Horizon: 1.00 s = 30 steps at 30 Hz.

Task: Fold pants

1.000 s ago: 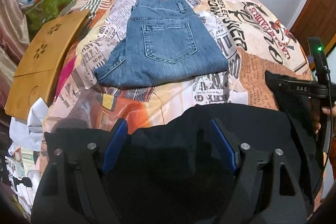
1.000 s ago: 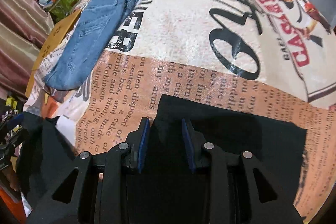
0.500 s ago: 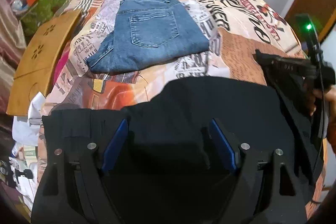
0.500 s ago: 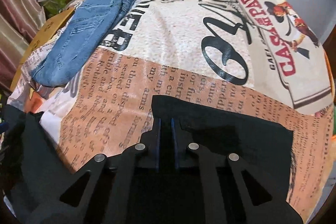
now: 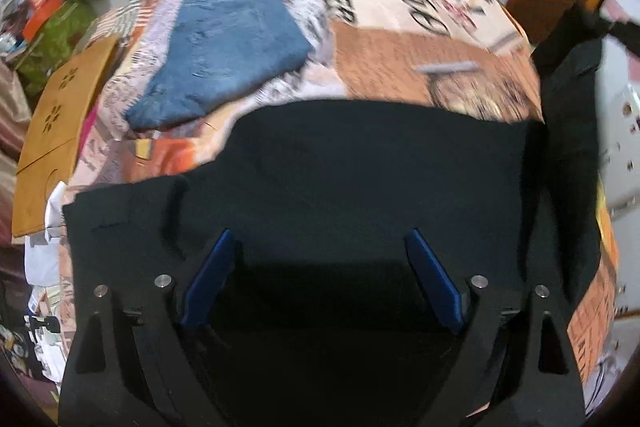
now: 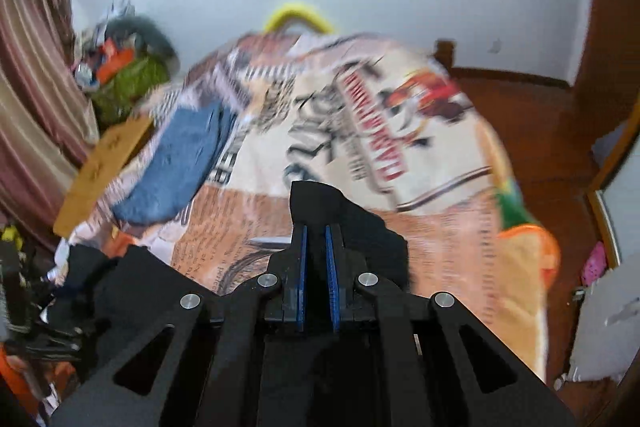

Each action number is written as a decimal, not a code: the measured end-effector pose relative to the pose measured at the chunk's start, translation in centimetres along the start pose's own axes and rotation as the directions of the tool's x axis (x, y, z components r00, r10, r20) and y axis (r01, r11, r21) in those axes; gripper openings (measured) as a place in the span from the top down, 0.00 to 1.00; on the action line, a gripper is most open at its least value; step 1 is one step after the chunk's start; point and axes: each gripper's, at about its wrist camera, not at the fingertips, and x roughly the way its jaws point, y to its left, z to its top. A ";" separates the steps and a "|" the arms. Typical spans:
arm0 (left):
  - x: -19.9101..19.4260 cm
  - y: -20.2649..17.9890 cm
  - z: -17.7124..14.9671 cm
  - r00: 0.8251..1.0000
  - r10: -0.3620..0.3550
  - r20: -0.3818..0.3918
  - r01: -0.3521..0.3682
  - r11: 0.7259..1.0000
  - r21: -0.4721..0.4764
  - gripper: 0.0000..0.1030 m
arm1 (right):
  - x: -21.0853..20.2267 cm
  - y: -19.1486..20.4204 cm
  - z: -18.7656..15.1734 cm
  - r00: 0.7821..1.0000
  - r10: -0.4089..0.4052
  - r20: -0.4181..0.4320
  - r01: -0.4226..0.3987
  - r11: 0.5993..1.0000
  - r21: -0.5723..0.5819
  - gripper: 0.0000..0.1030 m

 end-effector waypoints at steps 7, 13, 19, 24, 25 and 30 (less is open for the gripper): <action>0.5 -2.6 -1.8 1.000 0.009 -0.019 -0.008 1.000 0.020 0.09 | -5.8 -3.5 -4.6 0.998 -0.052 0.024 0.052 0.999 0.001 0.92; 0.5 -2.7 -2.3 0.999 -0.013 -0.032 0.012 1.000 -0.016 0.09 | -6.1 -6.2 -11.3 0.995 -0.084 -0.058 0.087 0.994 0.062 0.92; 0.4 -2.8 -2.9 1.000 0.003 -0.008 -0.004 1.000 -0.029 0.06 | -4.5 -8.9 -18.0 0.983 -0.105 -0.147 0.135 0.969 0.206 0.95; 0.5 -2.5 -3.2 1.000 -0.001 0.003 0.001 0.998 -0.057 0.03 | -3.5 -10.4 -22.3 0.970 -0.122 -0.210 0.182 0.937 0.299 0.95; 0.5 -2.4 -3.2 1.000 -0.005 0.002 0.005 0.998 -0.060 0.03 | -3.6 -10.3 -22.7 0.967 -0.131 -0.217 0.193 0.936 0.293 0.95; 0.2 -2.3 -3.1 1.000 -0.002 0.003 0.002 0.998 -0.065 0.03 | -4.3 -9.1 -22.3 0.967 -0.152 -0.205 0.202 0.946 0.252 0.95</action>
